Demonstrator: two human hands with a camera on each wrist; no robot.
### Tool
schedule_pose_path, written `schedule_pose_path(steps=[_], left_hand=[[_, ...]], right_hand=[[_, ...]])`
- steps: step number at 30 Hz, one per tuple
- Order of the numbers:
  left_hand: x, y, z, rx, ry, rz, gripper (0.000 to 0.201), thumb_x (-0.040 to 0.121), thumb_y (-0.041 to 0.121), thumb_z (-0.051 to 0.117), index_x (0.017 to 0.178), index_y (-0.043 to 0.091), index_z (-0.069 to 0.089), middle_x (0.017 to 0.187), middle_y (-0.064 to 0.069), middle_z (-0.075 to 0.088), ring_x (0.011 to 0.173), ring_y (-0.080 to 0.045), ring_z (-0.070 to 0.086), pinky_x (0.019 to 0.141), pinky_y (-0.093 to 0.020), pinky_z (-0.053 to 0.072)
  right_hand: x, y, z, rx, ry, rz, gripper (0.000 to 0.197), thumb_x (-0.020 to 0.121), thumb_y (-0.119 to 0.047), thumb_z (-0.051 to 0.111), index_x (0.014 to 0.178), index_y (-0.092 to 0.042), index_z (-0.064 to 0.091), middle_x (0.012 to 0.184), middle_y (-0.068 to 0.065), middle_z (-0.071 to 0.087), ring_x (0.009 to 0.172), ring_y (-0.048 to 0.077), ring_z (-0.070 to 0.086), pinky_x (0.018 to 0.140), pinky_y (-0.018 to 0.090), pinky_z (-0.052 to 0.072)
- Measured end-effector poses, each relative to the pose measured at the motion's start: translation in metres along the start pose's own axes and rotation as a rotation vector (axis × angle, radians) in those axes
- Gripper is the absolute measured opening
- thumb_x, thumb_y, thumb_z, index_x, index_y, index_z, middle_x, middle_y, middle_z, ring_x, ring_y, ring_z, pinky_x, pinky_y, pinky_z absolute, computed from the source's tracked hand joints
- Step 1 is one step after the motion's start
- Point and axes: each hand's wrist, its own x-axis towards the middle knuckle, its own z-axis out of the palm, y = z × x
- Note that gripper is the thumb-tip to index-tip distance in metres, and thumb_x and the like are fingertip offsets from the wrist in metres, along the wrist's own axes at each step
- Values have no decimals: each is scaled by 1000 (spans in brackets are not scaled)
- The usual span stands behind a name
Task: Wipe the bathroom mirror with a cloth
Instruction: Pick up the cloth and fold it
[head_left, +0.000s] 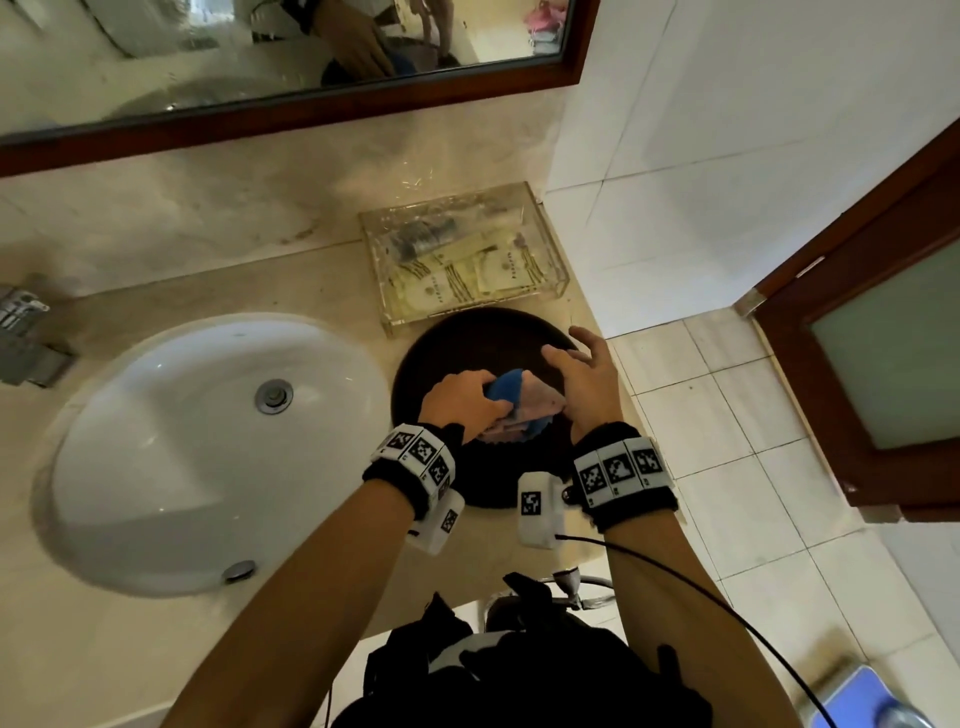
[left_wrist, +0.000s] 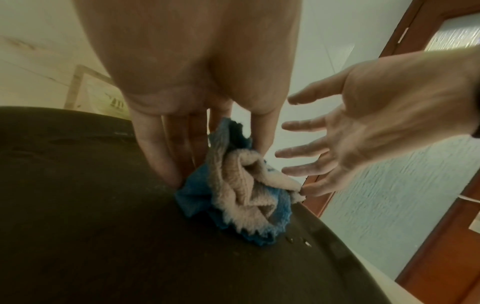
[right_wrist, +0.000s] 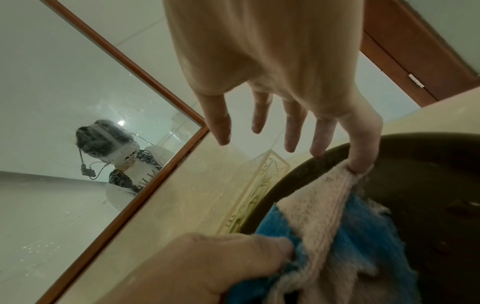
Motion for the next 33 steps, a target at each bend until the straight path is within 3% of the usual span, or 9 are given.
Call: schedule_pose_path(steps=[5, 12, 14, 17, 20, 24, 26, 30, 33], left_hand=[[1, 4, -6, 29, 17, 22, 26, 87, 35, 62, 110, 24, 65, 101, -4, 69, 94, -25, 64, 81, -37, 52], [-8, 1, -37, -81, 184, 106, 19, 86, 31, 61, 102, 21, 63, 92, -3, 68, 86, -25, 62, 80, -41, 52], [-11, 1, -48, -166, 247, 148, 16, 86, 26, 62, 99, 17, 63, 88, -4, 68, 82, -25, 61, 77, -43, 51], [-18, 1, -70, -260, 374, 202, 15, 86, 23, 64, 99, 15, 65, 91, -3, 69, 83, -22, 61, 76, -39, 51], [-24, 2, -91, -316, 479, 254, 15, 86, 22, 65, 99, 15, 66, 92, -1, 70, 83, -20, 62, 73, -34, 49], [-33, 0, -111, -393, 586, 317, 14, 87, 23, 64, 99, 15, 65, 82, 2, 67, 76, -21, 62, 66, -32, 48], [-37, -1, -120, -426, 637, 352, 12, 86, 24, 62, 95, 16, 64, 77, 3, 66, 70, -20, 61, 62, -36, 49], [-39, -3, -143, -456, 656, 342, 16, 87, 14, 62, 100, 22, 64, 89, 5, 68, 82, -18, 63, 73, -42, 54], [-41, -2, -158, -473, 650, 339, 26, 86, 7, 61, 106, 23, 65, 101, 5, 68, 93, -18, 63, 84, -42, 53]], right_hand=[[1, -5, 1, -66, 1, 0, 40, 84, -18, 70, 121, -26, 57, 121, 10, 61, 104, 17, 59, 99, 43, 49], [6, -26, 13, -168, -50, -99, 27, 86, -12, 67, 113, -10, 67, 89, -6, 63, 81, 2, 57, 70, 18, 45], [5, -33, 21, -196, -77, -133, 25, 85, -12, 67, 110, -12, 68, 89, -4, 64, 85, 10, 60, 76, 22, 49], [-1, -44, 35, -214, -130, -185, 24, 85, -15, 68, 109, -14, 69, 103, 6, 69, 98, 21, 63, 86, 33, 52], [-7, -57, 49, -191, -149, -192, 31, 84, -18, 70, 114, -12, 67, 108, 13, 69, 100, 25, 66, 84, 35, 55], [-13, -72, 65, -184, -104, -125, 52, 78, -45, 70, 121, -17, 61, 115, 4, 67, 104, 20, 63, 84, 35, 50], [-18, -82, 72, -162, -138, -88, 51, 81, -50, 66, 118, -16, 62, 112, 3, 69, 100, 21, 65, 76, 32, 49], [-29, -101, 81, -62, -243, -94, 36, 87, -37, 66, 112, -11, 65, 104, 6, 72, 91, 21, 68, 73, 33, 48], [-35, -115, 85, 71, -299, -145, 24, 86, -10, 67, 109, -6, 61, 93, 10, 68, 77, 20, 65, 65, 29, 49]])
